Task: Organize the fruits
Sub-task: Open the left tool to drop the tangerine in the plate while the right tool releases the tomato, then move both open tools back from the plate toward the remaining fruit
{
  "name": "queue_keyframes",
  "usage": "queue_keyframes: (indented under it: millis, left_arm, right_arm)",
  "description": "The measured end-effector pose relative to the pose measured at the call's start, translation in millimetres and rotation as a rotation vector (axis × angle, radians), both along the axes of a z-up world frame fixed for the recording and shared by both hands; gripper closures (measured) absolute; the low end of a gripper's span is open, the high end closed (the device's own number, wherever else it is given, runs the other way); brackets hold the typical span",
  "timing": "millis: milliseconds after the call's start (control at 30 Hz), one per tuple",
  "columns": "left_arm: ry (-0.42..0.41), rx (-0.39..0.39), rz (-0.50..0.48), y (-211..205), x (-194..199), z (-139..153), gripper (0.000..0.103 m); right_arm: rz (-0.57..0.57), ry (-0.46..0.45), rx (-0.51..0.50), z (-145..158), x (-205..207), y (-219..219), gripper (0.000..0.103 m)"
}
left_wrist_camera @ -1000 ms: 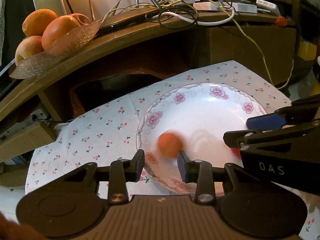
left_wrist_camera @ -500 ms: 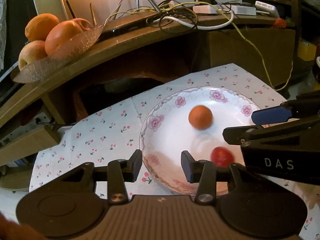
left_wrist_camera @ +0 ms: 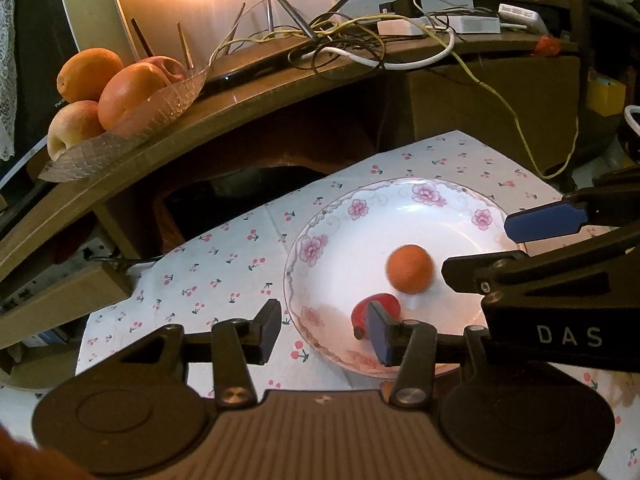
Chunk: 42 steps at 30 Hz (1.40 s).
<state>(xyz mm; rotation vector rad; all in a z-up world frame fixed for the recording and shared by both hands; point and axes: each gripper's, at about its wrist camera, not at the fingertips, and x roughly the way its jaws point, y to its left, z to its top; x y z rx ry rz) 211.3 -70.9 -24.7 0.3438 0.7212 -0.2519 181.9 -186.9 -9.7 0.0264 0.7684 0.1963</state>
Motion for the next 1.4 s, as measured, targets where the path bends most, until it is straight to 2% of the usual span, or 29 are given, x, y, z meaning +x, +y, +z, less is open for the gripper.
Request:
queue_keyframes:
  millis: [667, 867, 1000, 1067, 1400]
  left_arm:
    - [0.021, -0.014, -0.025, 12, -32, 10, 0.050]
    - [0.045, -0.009, -0.043, 30, -52, 7, 0.049]
    - [0.087, -0.011, -0.045, 45, -64, -2, 0.049]
    - [0.082, -0.016, -0.057, 49, -71, -5, 0.043]
    - [0.096, -0.055, -0.152, 56, -83, -10, 0.042]
  right_arm:
    - [0.043, 0.009, -0.011, 9, -29, 1, 0.045]
    - [0.076, 0.023, 0.000, 10, -42, -2, 0.044]
    - [0.114, 0.064, 0.001, 2, -51, -4, 0.041]
    - [0.134, 0.081, -0.005, -4, -53, -2, 0.041]
    - [0.179, 0.113, -0.017, -16, -51, 5, 0.041]
